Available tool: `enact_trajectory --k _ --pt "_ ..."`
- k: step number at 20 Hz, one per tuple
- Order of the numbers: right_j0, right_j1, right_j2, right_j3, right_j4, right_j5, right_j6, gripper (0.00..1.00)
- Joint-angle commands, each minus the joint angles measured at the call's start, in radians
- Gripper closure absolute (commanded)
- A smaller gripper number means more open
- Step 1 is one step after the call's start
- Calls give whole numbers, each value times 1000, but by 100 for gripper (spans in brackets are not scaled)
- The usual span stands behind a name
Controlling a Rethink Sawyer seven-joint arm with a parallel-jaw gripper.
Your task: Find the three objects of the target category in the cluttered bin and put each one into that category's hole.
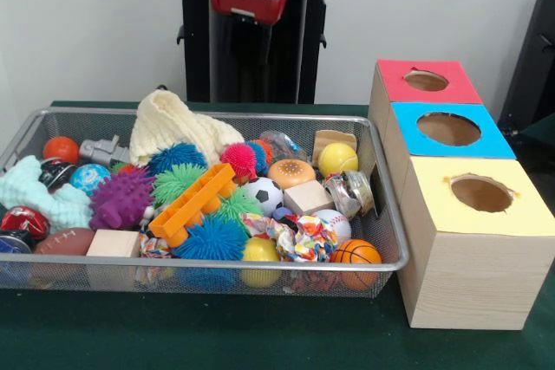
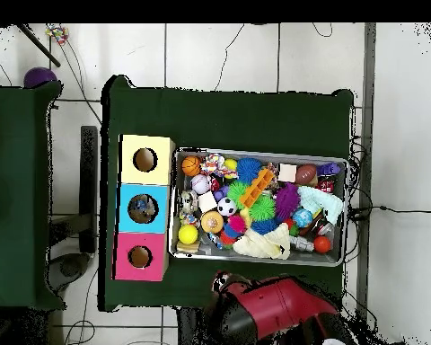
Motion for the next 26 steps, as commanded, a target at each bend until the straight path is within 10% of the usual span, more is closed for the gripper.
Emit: enact_trajectory --k 1,26 --pt "25 93 129 -218 -40 84 -185 0" --pt "124 274 210 -401 -104 99 -238 0"
